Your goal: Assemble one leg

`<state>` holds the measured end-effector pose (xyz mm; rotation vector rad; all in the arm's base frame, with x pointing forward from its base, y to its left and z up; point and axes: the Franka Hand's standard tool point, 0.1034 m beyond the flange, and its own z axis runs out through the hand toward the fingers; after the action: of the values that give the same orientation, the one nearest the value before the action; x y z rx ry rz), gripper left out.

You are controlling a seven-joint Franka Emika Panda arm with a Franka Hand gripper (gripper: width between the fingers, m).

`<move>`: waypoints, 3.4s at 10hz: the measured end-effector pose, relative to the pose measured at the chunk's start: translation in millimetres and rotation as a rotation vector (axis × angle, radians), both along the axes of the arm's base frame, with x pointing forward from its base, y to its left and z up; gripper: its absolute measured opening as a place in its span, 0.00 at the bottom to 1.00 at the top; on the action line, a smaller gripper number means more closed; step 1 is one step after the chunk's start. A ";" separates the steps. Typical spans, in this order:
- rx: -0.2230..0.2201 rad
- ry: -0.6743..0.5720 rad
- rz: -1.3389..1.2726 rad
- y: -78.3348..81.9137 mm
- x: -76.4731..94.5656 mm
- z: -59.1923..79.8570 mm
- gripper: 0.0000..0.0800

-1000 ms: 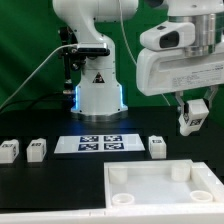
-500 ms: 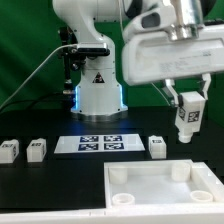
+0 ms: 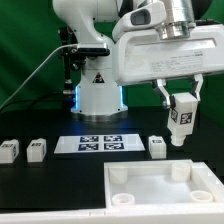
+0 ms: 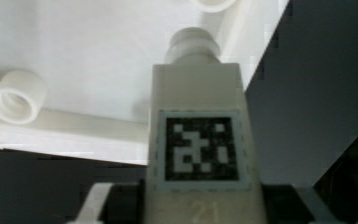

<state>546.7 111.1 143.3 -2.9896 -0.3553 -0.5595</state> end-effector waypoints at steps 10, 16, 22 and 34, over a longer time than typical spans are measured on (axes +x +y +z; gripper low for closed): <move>0.052 -0.108 -0.025 12.4 83.3 -21.3 0.37; 0.018 -0.227 -0.010 -11.4 72.6 -32.7 0.37; 0.026 -0.222 -0.005 -3.8 76.1 -45.0 0.37; 0.031 -0.247 0.004 6.5 72.8 -61.9 0.37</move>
Offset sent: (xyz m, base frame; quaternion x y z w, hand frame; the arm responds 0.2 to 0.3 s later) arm 0.0703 0.0084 -0.0015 0.0415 0.0569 0.0239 0.9972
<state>619.5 117.5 81.4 -2.8937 -0.3642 -0.9280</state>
